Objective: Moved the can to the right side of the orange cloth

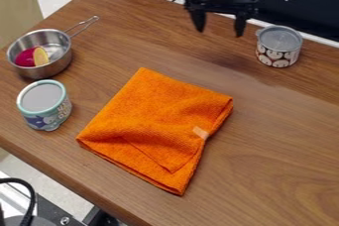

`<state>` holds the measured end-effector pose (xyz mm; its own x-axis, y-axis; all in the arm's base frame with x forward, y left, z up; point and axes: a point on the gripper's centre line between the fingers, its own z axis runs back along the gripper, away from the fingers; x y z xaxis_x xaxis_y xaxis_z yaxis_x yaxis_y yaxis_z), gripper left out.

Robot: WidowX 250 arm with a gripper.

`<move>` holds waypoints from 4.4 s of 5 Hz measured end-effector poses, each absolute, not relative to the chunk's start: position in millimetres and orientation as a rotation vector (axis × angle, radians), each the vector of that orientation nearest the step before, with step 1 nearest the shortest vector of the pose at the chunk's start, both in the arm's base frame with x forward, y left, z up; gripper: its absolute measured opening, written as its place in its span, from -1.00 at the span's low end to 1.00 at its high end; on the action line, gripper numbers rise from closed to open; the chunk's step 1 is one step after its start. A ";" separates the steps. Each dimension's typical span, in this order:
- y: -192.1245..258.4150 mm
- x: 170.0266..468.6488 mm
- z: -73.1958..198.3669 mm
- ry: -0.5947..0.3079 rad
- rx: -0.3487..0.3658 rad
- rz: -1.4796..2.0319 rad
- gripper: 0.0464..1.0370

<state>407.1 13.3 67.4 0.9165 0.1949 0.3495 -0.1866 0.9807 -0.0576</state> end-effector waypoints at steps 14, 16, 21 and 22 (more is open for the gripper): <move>-80.4 482.6 39.6 -0.514 0.141 -0.025 0.92; -78.8 468.1 33.5 -0.440 0.217 -0.025 0.92; -81.9 401.7 18.2 -0.260 0.303 0.068 0.92; -85.1 392.3 18.4 -0.260 0.295 0.073 0.92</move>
